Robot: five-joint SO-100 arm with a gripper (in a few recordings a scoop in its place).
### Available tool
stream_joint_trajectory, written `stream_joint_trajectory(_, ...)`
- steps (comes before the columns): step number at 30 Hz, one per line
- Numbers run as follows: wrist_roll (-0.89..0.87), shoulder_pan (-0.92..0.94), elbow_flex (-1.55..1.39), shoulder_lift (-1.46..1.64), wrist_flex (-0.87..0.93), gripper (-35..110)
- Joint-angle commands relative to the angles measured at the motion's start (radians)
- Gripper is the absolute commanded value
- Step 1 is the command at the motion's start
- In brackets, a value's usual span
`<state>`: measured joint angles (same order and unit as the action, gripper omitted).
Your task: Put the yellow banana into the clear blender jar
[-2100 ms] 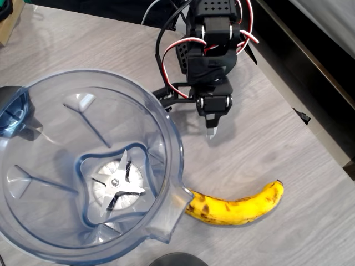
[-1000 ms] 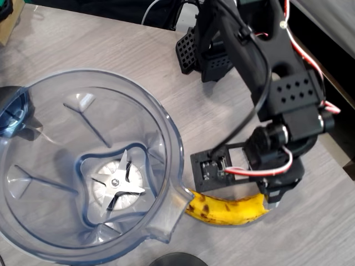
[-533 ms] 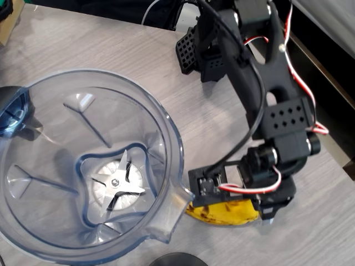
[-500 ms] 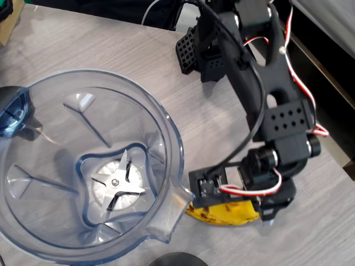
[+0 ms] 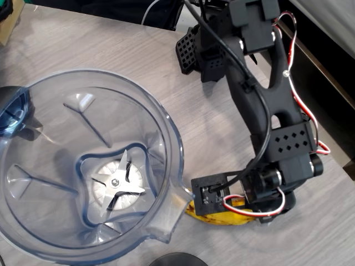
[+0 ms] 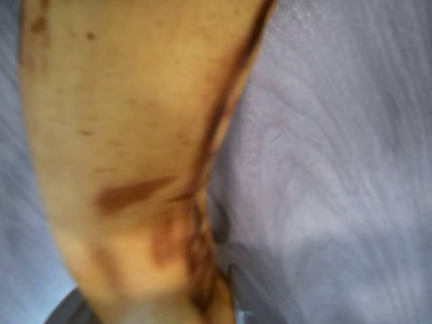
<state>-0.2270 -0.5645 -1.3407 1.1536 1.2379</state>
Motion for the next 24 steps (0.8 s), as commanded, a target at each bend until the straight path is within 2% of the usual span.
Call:
stream_joint_trajectory(1,0.009,-0.008,0.040,0.018,0.011,12)
stream_joint_trajectory(6,0.009,-0.009,0.040,0.020,0.014,7)
stream_joint_trajectory(18,0.003,-0.018,0.100,0.092,0.063,7)
stream_joint_trajectory(24,0.000,-0.040,0.295,0.114,0.195,7)
